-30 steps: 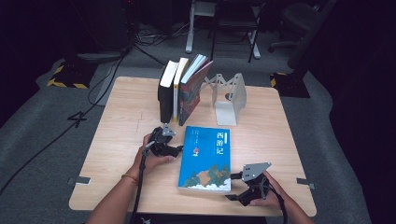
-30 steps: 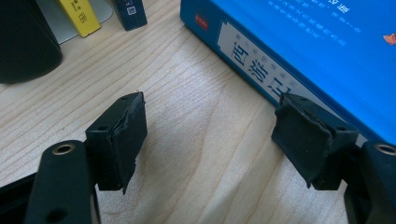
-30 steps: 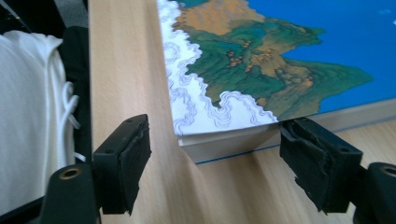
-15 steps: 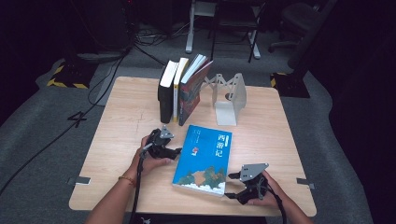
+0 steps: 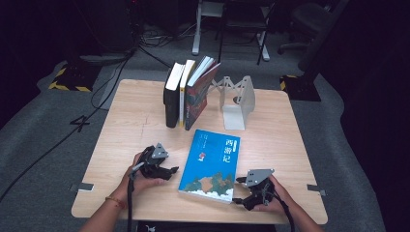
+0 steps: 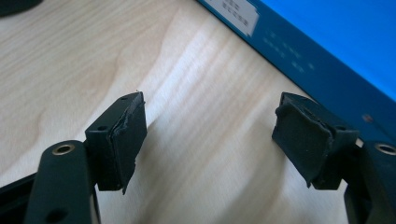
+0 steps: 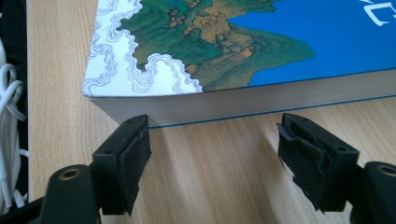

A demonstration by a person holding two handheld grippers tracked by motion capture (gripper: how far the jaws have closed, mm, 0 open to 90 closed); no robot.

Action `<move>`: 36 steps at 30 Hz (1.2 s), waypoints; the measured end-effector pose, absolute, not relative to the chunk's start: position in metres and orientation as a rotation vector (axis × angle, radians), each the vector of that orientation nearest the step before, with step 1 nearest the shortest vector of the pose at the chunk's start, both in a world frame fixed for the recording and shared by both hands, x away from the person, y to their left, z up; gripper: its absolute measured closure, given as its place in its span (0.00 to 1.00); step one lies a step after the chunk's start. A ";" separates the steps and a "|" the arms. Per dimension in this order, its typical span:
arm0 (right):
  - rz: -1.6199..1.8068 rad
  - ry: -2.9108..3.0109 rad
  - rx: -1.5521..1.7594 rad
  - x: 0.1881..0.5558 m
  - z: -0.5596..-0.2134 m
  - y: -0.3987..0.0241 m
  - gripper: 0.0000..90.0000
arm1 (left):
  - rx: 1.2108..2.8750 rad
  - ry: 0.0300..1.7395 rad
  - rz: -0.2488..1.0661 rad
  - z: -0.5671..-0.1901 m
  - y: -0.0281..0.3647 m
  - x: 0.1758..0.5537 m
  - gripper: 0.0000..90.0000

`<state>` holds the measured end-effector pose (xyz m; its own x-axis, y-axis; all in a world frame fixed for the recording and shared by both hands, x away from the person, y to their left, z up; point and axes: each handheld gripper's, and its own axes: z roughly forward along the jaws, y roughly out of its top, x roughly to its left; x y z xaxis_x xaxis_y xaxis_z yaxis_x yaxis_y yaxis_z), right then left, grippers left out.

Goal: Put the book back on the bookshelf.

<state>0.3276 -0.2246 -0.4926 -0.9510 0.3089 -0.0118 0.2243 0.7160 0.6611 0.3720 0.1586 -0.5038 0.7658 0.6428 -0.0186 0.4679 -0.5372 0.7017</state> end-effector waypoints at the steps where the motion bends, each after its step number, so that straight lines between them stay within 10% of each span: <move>1: 1.056 2.795 0.441 0.327 -0.493 -0.225 0.28 | 2.234 0.829 0.316 -0.504 0.160 0.369 0.28; 36: 1.091 2.804 0.424 0.333 -0.493 -0.222 0.30 | 2.276 0.715 0.259 -0.488 0.160 0.313 0.26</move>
